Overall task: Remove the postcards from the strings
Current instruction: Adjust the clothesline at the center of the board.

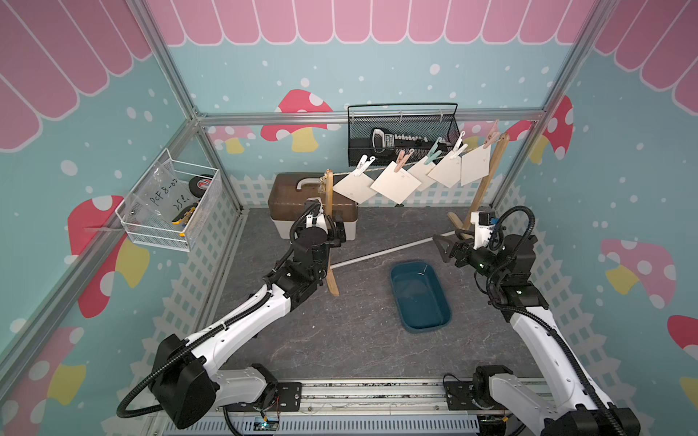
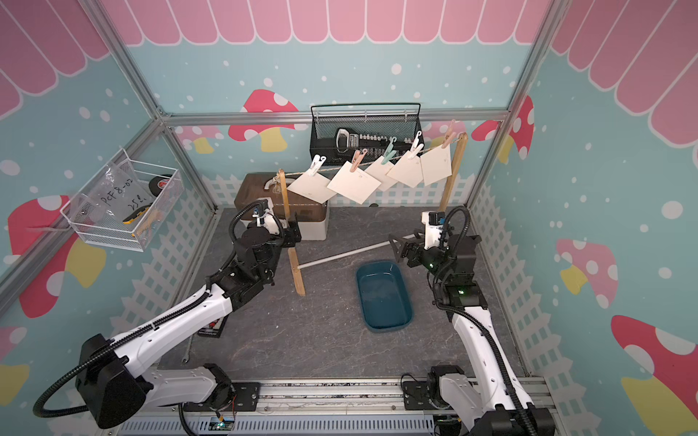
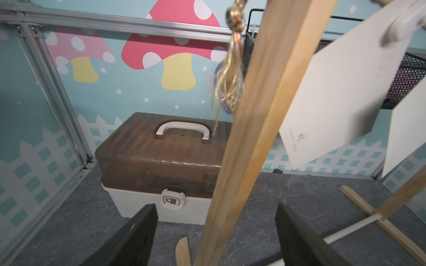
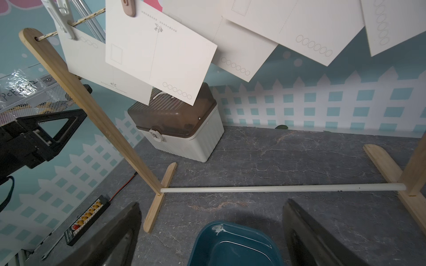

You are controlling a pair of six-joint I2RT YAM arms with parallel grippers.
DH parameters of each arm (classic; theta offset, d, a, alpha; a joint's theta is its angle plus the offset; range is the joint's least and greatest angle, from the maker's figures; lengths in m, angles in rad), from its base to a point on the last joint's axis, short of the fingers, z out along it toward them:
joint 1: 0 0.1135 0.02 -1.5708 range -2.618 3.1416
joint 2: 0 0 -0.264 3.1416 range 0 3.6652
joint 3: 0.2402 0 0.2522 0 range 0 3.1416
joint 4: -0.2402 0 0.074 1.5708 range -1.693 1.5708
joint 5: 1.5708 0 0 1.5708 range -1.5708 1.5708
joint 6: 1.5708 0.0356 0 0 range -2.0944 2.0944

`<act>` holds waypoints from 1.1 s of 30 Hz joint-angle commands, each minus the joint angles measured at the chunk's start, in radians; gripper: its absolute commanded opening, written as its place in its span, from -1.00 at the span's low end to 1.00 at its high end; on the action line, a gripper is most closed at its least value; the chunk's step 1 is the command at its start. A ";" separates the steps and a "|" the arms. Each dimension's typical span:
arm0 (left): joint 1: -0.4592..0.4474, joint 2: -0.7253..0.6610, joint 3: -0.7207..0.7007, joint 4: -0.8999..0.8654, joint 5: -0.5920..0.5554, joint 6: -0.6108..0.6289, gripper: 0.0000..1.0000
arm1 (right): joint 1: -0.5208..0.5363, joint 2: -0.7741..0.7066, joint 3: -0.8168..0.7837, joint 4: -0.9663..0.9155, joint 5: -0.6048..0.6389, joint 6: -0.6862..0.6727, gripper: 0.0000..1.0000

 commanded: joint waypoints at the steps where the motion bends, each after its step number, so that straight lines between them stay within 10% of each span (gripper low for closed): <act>1: -0.001 0.032 0.039 0.046 -0.013 0.027 0.58 | 0.005 -0.018 0.035 -0.022 -0.041 -0.002 0.89; 33: 0.152 0.037 0.022 0.053 0.229 0.010 -0.47 | 0.017 -0.052 0.106 -0.112 -0.102 -0.034 0.89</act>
